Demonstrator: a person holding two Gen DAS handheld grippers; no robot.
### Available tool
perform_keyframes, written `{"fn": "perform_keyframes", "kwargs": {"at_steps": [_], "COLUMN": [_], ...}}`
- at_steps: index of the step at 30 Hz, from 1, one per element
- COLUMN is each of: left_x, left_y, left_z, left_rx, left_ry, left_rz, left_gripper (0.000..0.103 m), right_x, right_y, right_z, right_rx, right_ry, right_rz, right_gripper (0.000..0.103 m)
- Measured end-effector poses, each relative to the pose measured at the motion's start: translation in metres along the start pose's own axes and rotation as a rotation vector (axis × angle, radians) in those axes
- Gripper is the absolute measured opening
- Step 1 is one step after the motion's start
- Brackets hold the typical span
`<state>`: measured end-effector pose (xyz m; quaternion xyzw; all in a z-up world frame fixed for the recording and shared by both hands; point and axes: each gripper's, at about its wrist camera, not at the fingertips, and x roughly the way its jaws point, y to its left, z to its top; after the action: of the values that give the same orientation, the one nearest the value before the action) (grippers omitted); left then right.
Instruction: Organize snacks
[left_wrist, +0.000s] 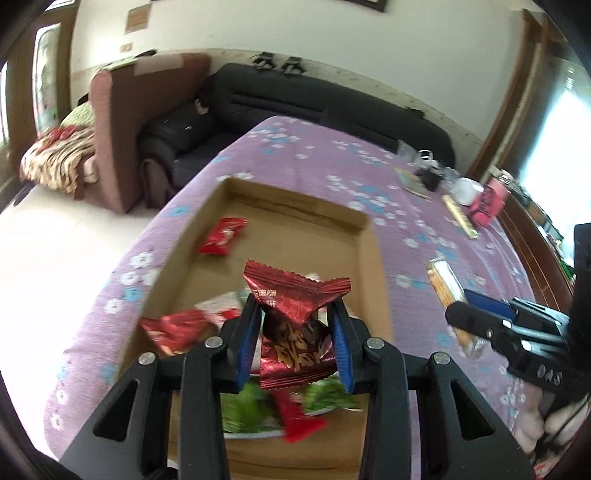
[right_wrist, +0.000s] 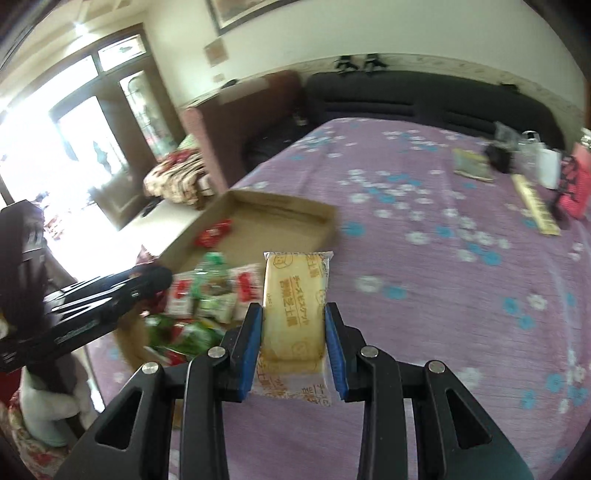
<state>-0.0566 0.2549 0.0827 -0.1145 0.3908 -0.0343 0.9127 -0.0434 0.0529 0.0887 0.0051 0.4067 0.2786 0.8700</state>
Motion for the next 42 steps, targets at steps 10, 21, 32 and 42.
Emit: {"fn": "perform_keyframes", "kwargs": {"at_steps": [10,21,32,42], "left_x": [0.05,0.065,0.005,-0.069], "left_y": [0.032,0.034,0.01,-0.053], "left_z": [0.017,0.019,0.004,-0.027], "left_rx": [-0.038,-0.06,-0.034,0.104], "left_ry": [0.096,0.102,-0.052,-0.312], "left_rz": [0.045,0.036,0.075,0.387], "left_gripper": [0.038,0.065,0.075,0.095], "right_x": [0.08,0.1,0.05,-0.003], "right_y": [0.039,0.03,0.026,0.008], "right_z": [0.015,0.017,0.009,-0.026], "right_rx": [-0.035,-0.033,-0.011,0.041], "right_ry": [0.102,0.086,-0.022,-0.118], "right_rz": [-0.003,-0.058,-0.034,-0.086], "right_gripper": [0.032,0.035,0.04,0.047]}}
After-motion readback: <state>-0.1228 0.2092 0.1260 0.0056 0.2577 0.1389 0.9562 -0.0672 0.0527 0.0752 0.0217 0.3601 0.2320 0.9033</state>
